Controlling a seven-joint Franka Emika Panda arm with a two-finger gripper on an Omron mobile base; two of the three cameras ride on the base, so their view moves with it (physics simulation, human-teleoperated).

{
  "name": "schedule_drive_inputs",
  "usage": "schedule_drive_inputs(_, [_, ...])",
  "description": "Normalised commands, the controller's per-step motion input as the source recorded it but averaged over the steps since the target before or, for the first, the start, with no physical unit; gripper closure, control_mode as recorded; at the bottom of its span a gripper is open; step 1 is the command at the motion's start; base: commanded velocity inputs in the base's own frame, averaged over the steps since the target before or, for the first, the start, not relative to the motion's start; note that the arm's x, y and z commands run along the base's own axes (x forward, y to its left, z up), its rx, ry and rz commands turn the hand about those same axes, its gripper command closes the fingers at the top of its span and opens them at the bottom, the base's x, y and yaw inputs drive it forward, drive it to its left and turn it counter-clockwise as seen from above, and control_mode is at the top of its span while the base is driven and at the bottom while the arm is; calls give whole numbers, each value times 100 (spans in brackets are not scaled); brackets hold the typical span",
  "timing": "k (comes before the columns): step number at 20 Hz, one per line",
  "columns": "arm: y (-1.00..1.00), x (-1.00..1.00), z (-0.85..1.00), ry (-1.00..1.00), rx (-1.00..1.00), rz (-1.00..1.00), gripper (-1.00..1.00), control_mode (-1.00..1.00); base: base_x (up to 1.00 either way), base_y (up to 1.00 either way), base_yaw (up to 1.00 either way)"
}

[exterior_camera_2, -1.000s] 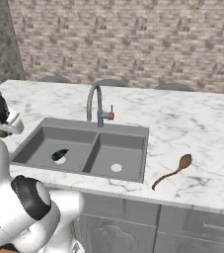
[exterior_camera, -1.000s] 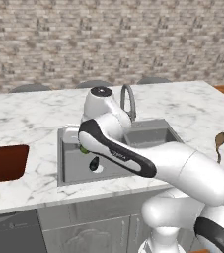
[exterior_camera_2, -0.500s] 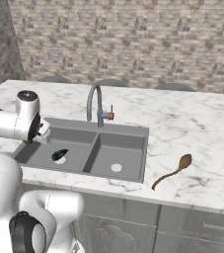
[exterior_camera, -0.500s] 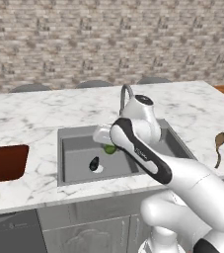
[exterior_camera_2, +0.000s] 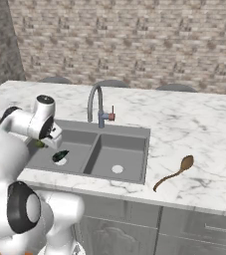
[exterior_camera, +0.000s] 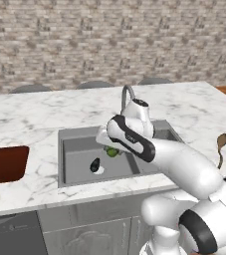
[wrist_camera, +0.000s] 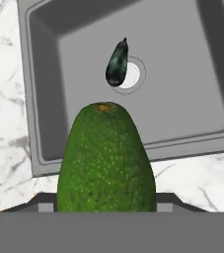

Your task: Pick up all produce items and place them in the sink. Turn on the sink faucet to wash them. Then turn the sink off and put them in the tray.

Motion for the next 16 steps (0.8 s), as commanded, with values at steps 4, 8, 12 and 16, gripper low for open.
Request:
schedule_drive_inputs(4, [-10, 34, -31, 23, -1, -8, 100, -100, 0, 0, 0])
schedule_drive_inputs(8, [5, 49, -35, 23, -6, -13, 100, -100, 0, 0, 0])
schedule_drive_inputs(12, [11, 43, -37, 19, -8, -14, 100, -100, 0, 0, 0])
schedule_drive_inputs(16, [10, 44, -31, 17, -9, -13, 100, -100, 0, 0, 0])
